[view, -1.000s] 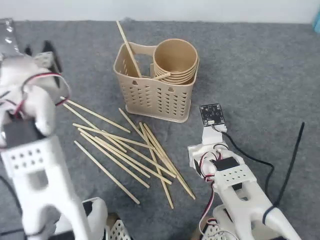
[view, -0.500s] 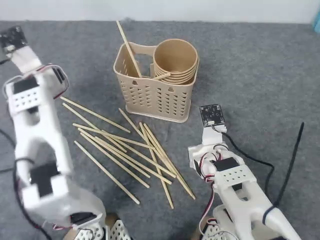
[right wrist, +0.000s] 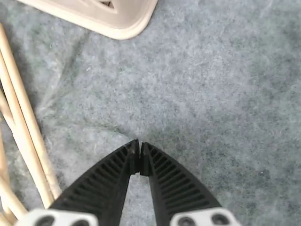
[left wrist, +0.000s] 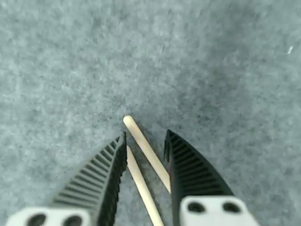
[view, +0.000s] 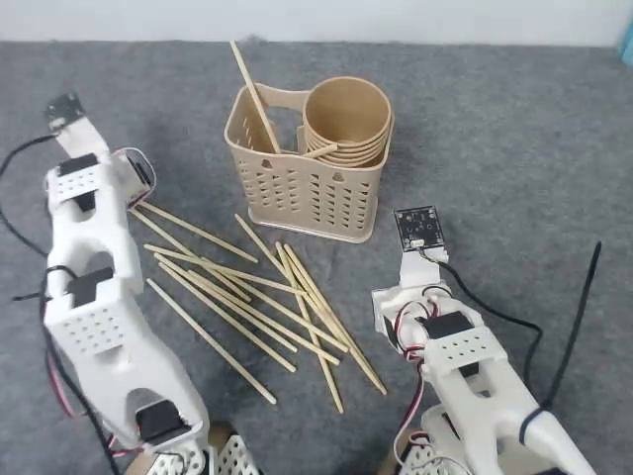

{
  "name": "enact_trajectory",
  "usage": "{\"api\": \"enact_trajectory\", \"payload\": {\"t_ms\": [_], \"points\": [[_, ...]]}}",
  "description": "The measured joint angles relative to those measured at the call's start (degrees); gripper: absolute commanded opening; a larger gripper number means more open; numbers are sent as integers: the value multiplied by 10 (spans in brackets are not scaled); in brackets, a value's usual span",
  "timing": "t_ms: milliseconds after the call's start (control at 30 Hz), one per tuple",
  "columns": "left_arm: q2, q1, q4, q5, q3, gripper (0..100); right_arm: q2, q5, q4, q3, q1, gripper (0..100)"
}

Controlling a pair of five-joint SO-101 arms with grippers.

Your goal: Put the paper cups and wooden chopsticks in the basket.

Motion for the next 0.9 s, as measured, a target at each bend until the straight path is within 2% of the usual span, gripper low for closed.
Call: {"api": "enact_trajectory", "payload": {"t_ms": [333, 567, 667, 900], "points": [[26, 0, 3, 2, -31, 119, 0, 0, 0, 0, 0, 19], [90, 0, 80, 2, -124, 107, 0, 0, 0, 0, 0, 19], [112, 0, 115, 3, -168, 5, 0, 0, 0, 0, 0, 19], [123, 0, 194, 3, -234, 13, 0, 0, 0, 0, 0, 19]]}}
